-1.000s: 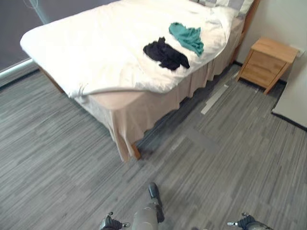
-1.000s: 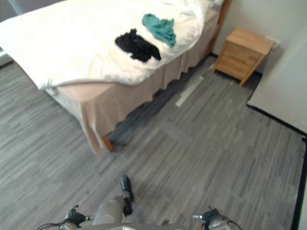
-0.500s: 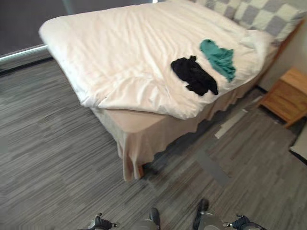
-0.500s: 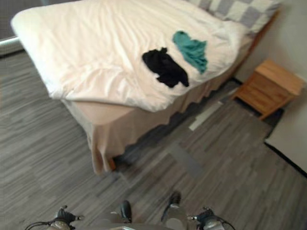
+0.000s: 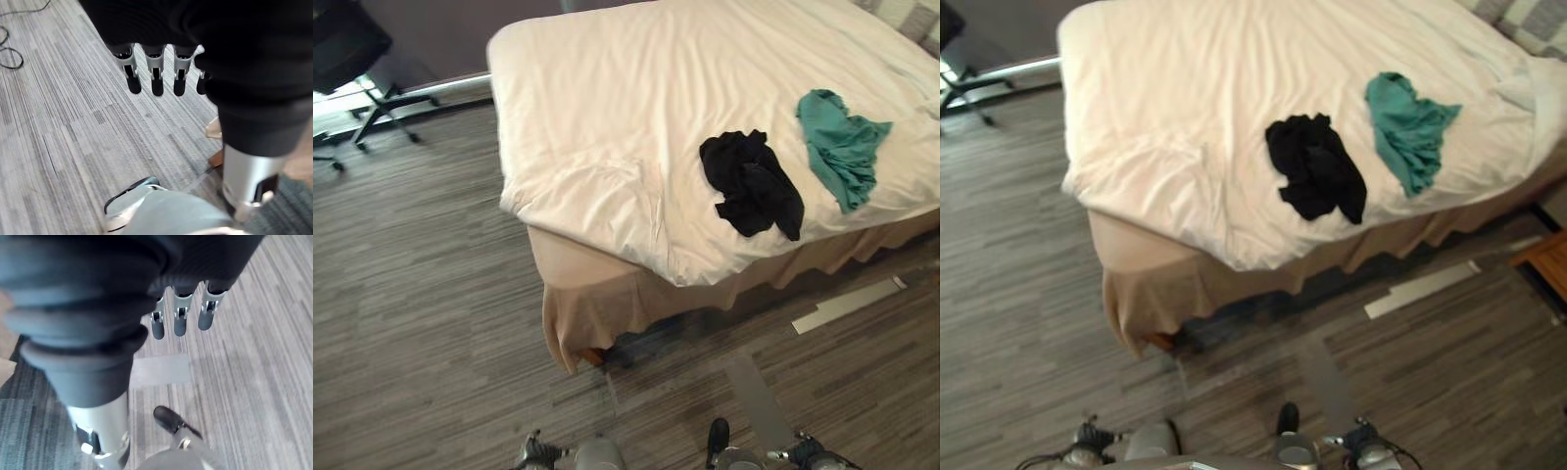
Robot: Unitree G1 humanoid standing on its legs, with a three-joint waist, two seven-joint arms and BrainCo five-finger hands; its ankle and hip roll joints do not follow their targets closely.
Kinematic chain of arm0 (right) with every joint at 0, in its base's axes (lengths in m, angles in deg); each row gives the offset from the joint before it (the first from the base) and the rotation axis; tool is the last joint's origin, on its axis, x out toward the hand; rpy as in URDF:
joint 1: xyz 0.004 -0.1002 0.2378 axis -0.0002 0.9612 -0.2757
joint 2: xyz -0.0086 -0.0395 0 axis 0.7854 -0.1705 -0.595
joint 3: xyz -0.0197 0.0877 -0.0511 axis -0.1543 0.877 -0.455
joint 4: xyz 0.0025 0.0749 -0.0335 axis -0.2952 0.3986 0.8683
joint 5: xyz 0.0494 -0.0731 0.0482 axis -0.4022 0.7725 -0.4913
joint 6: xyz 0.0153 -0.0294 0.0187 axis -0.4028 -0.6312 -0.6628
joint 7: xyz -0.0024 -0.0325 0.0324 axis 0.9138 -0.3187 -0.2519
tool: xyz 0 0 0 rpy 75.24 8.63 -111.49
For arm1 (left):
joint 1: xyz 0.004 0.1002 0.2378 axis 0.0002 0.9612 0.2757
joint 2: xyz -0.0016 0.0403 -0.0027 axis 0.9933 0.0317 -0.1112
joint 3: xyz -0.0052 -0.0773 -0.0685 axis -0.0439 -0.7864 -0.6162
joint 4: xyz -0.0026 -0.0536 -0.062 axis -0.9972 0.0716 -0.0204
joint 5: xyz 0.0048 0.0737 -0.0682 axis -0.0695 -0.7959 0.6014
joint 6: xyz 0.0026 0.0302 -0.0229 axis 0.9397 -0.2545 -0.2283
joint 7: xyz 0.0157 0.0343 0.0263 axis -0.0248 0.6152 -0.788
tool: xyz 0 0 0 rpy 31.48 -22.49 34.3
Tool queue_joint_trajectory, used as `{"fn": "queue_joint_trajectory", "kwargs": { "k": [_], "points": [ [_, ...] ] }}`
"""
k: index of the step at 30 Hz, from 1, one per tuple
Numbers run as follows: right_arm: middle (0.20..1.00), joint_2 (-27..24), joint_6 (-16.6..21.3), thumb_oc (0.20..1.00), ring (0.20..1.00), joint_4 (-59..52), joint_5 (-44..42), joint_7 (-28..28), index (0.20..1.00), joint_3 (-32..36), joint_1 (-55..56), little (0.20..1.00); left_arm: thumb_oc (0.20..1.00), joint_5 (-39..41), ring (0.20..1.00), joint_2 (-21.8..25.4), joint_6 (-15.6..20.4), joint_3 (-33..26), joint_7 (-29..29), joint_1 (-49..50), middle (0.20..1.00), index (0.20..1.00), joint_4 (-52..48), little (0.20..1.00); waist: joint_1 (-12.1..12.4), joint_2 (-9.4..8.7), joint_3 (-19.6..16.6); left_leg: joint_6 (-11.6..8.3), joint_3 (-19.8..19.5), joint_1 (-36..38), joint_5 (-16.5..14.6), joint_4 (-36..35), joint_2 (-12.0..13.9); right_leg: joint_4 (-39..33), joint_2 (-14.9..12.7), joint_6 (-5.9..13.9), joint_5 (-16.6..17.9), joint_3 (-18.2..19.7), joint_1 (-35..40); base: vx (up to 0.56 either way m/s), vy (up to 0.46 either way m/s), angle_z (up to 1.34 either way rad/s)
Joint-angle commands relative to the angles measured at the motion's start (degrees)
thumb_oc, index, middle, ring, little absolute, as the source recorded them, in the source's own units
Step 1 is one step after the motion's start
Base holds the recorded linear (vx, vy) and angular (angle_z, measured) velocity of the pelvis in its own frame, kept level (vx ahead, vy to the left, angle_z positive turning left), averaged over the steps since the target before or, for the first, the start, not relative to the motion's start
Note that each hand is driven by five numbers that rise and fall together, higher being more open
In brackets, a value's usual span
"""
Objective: Tidy up the quilt and then pick up the clothes from the bed and put them into the laundry hamper.
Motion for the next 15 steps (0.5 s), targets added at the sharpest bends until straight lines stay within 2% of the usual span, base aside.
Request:
{"fn": "queue_joint_trajectory", "kwargs": {
  "k": [1, 2, 3, 4, 5, 6, 7, 8, 9, 12, 13, 14, 15],
  "points": [
    [1.000, -1.8, 0.3, 1.000, 1.000, 1.3, 0.7, 0.9, 1.000, 1.2, -0.7, 1.000, 1.000, 7.2, 1.000, 2.9, 1.4, -0.7, -3.2, -3.2, 1.000, 1.000, -1.1, 1.000, 0.9, 0.98, 2.2, 2.58, 3.7, 1.4, -0.1, -7.0, -4.2, -0.1, -1.7, 6.86, -8.5, 2.8, -1.8, 0.07, -0.048, 0.09],
    [1.000, -1.6, 0.4, 1.000, 1.000, 1.2, 0.8, 1.4, 1.000, 1.9, -0.2, 1.000, 1.000, 6.3, 1.000, 3.5, 1.8, -0.2, -4.0, -3.3, 1.000, 1.000, -4.2, 1.000, 0.1, 1.47, 1.6, 2.51, 7.7, 3.4, 0.8, -11.1, -3.2, -0.1, -1.0, 7.09, -8.5, 2.4, -2.0, 0.08, -0.050, 0.11],
    [1.000, -1.6, 0.4, 1.000, 1.000, 1.2, 0.8, 1.4, 1.000, 1.9, -0.1, 1.000, 1.000, 6.3, 1.000, 3.5, 1.7, -0.2, -4.0, -3.2, 1.000, 1.000, -4.3, 1.000, 0.3, 1.46, 1.8, 2.46, 7.9, 4.1, 0.9, -11.5, -3.2, -0.1, -1.0, 7.12, -8.6, 2.6, -1.7, 0.08, 0.030, 0.29],
    [1.000, -1.3, 0.4, 1.000, 1.000, 0.5, 1.1, 1.6, 1.000, 1.4, 0.4, 1.000, 1.000, 6.2, 1.000, 4.4, 2.5, 0.1, -4.8, -3.0, 1.000, 1.000, -10.5, 1.000, 0.5, 1.63, 1.7, 3.01, 7.5, 5.4, 0.8, -12.5, -4.4, -0.1, -0.4, 7.14, -8.4, 2.5, -1.7, 0.06, -0.008, 0.25],
    [1.000, -0.6, 0.9, 1.000, 1.000, 0.0, 1.9, 2.4, 1.000, 1.6, 2.4, 1.000, 1.000, 6.1, 1.000, 7.4, 4.4, 0.2, -6.9, -5.2, 1.000, 1.000, -21.1, 1.000, 0.0, 1.58, 1.2, 2.59, 6.6, 6.9, 2.2, -16.5, -4.4, -0.1, -0.6, 7.29, -8.2, -0.2, -0.8, 0.06, -0.009, 0.18],
    [1.000, -0.5, 0.9, 1.000, 1.000, 0.0, 1.9, 2.4, 1.000, 1.6, 2.4, 1.000, 1.000, 6.1, 1.000, 7.4, 4.3, 0.2, -6.9, -5.1, 1.000, 1.000, -21.2, 1.000, -0.1, 1.55, 1.3, 2.59, 6.5, 6.9, 2.2, -16.6, -4.5, -0.1, -0.6, 7.30, -8.2, -0.3, -0.7, 0.04, -0.025, 0.35],
    [1.000, -0.2, 1.0, 1.000, 1.000, -1.0, 1.7, 2.5, 1.000, 2.1, 3.6, 1.000, 1.000, 5.8, 1.000, 9.0, 5.2, -0.3, -8.3, -5.3, 1.000, 1.000, -28.0, 1.000, -0.3, 1.57, 0.9, 2.22, 7.4, 7.8, 3.2, -18.7, -4.2, -0.1, -0.7, 7.49, -8.1, -0.9, -0.7, 0.08, 0.017, 0.58],
    [1.000, 0.0, 1.5, 1.000, 1.000, -2.6, 2.2, 2.4, 1.000, 1.3, 4.5, 1.000, 1.000, 4.4, 1.000, 12.5, 6.5, -2.9, -11.1, -6.2, 1.000, 1.000, -38.7, 1.000, -0.2, 1.37, 0.2, 2.09, 5.9, 9.1, 3.4, -21.4, -4.7, -0.1, -0.5, 7.89, -8.1, -0.4, -1.1, 0.08, 0.017, 0.56],
    [1.000, 0.0, 1.5, 1.000, 1.000, -2.6, 2.2, 2.4, 1.000, 1.2, 4.5, 1.000, 1.000, 4.4, 1.000, 12.5, 6.4, -3.0, -11.1, -6.1, 1.000, 1.000, -38.8, 1.000, -0.2, 1.35, 0.2, 2.09, 5.9, 9.1, 3.4, -21.4, -4.7, -0.1, -0.5, 7.89, -8.1, -0.5, -1.0, 0.08, 0.008, 0.24],
    [1.000, -0.6, 1.9, 1.000, 1.000, -3.1, 2.6, 2.0, 1.000, 1.3, 5.4, 1.000, 1.000, -2.1, 1.000, 19.0, 5.8, -5.1, -13.9, -10.3, 1.000, 1.000, -46.3, 1.000, -0.8, 1.10, 0.3, 1.53, 7.5, 9.9, 3.6, -22.1, -4.1, -0.1, -0.6, 8.32, -7.9, -0.2, -1.3, 0.05, 0.010, 0.05],
    [1.000, -0.6, 1.9, 1.000, 1.000, -3.1, 2.6, 2.0, 1.000, 1.3, 5.4, 1.000, 1.000, -2.1, 1.000, 19.0, 5.8, -5.1, -13.9, -10.3, 1.000, 1.000, -46.3, 1.000, -0.8, 1.09, 0.3, 1.53, 7.5, 9.9, 3.6, -22.1, -4.1, -0.1, -0.6, 8.32, -7.9, -0.2, -1.3, 0.02, 0.030, -0.11],
    [1.000, -1.4, 1.9, 1.000, 1.000, -3.5, 2.8, 1.6, 1.000, 1.1, 4.9, 1.000, 1.000, -9.6, 1.000, 24.7, 3.5, -4.3, -15.4, -16.8, 1.000, 1.000, -48.3, 1.000, -1.8, 1.14, 1.0, 1.37, 8.5, 9.7, 3.5, -22.1, -3.9, -0.1, -0.7, 8.76, -7.3, 0.8, -2.6, 0.00, 0.023, -0.17],
    [1.000, -1.4, 1.9, 1.000, 1.000, -3.4, 2.8, 1.6, 1.000, 1.2, 4.9, 1.000, 1.000, -9.6, 1.000, 24.7, 3.5, -4.2, -15.4, -17.0, 1.000, 1.000, -48.2, 1.000, -1.7, 1.09, 1.0, 1.37, 8.6, 9.7, 3.5, -22.1, -3.9, -0.1, -0.7, 8.76, -7.2, 0.9, -2.6, -0.03, 0.035, -0.22]
  ]
}}
